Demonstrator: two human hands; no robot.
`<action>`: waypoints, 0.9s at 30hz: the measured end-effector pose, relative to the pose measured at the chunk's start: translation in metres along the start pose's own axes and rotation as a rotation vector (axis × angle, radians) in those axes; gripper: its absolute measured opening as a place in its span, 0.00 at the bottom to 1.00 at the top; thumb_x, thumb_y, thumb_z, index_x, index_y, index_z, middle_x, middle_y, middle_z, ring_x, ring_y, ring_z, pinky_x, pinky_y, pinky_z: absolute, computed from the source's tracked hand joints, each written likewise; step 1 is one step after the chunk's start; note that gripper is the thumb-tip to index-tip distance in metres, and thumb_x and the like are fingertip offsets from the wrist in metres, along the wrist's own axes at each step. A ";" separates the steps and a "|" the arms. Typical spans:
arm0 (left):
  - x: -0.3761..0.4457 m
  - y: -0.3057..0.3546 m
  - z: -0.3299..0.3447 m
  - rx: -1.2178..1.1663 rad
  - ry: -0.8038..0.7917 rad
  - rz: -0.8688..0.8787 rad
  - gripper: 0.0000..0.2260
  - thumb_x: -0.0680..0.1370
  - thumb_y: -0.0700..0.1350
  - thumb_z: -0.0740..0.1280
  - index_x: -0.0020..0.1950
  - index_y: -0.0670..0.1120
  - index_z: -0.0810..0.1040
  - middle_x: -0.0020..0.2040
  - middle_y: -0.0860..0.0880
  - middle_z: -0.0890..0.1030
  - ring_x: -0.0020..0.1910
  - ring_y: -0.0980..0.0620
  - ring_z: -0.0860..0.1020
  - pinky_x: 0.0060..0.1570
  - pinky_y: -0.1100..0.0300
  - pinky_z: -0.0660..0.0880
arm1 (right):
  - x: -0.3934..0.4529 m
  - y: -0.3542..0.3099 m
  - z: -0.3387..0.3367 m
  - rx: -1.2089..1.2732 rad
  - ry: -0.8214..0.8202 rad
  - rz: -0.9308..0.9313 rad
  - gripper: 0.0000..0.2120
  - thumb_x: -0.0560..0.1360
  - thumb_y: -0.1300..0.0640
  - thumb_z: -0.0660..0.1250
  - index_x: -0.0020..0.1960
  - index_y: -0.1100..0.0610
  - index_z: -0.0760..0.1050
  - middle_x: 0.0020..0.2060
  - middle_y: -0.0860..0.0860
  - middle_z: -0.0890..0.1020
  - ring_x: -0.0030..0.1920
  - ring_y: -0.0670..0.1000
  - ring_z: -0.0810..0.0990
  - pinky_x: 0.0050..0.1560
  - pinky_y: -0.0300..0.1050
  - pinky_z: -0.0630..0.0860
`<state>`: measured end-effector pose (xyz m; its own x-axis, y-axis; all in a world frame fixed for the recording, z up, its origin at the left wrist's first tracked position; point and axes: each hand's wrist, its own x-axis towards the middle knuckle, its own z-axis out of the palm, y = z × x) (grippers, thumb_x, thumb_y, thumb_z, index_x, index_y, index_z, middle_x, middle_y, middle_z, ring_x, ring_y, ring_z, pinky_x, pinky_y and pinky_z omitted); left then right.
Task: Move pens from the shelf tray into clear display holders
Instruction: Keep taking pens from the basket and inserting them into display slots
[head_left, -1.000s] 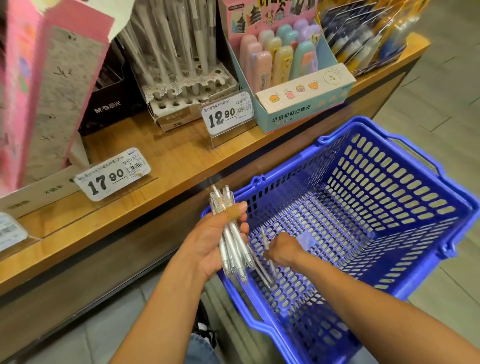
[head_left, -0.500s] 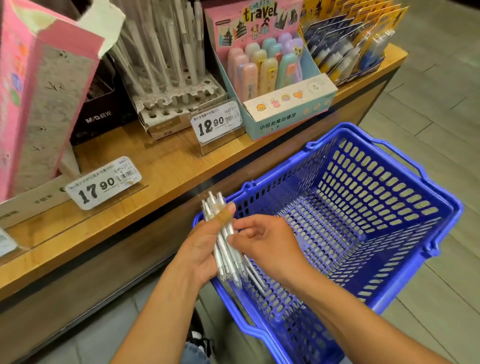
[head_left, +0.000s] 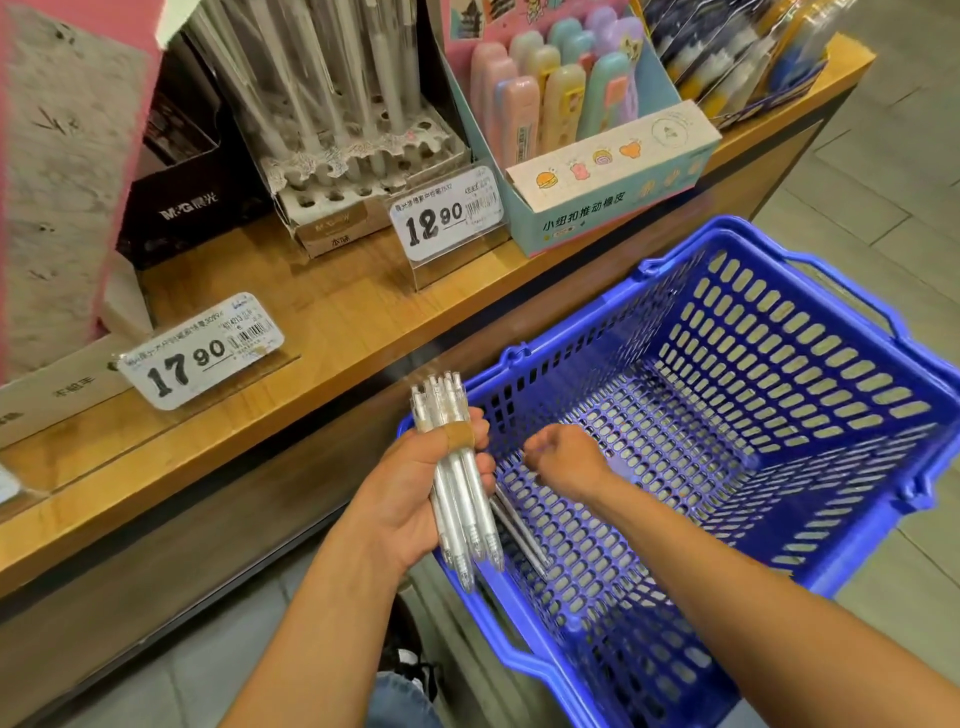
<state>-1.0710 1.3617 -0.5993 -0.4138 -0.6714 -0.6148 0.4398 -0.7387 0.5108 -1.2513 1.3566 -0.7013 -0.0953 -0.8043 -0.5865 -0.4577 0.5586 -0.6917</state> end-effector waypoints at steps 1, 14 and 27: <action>0.000 0.001 0.001 0.005 -0.006 -0.002 0.14 0.68 0.36 0.70 0.53 0.42 0.76 0.32 0.48 0.77 0.24 0.54 0.75 0.25 0.60 0.76 | 0.011 0.014 0.010 -0.131 -0.027 0.025 0.05 0.77 0.60 0.67 0.43 0.57 0.75 0.42 0.55 0.81 0.44 0.54 0.79 0.46 0.47 0.76; 0.001 0.000 0.002 0.036 0.049 -0.021 0.16 0.65 0.38 0.74 0.51 0.42 0.78 0.35 0.47 0.79 0.27 0.52 0.78 0.28 0.60 0.78 | 0.042 0.074 0.078 -0.662 -0.093 0.097 0.08 0.76 0.58 0.67 0.52 0.60 0.72 0.48 0.57 0.80 0.46 0.58 0.79 0.38 0.46 0.73; 0.001 0.001 0.003 0.065 0.112 -0.066 0.19 0.60 0.42 0.79 0.48 0.41 0.81 0.36 0.45 0.81 0.30 0.51 0.81 0.29 0.58 0.79 | -0.047 -0.022 -0.039 0.497 0.066 0.087 0.06 0.74 0.66 0.70 0.49 0.61 0.76 0.36 0.55 0.80 0.32 0.49 0.79 0.36 0.42 0.78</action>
<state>-1.0732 1.3603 -0.5972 -0.3467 -0.6131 -0.7098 0.3606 -0.7857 0.5026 -1.2716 1.3742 -0.6423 -0.1778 -0.7524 -0.6342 0.0293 0.6402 -0.7677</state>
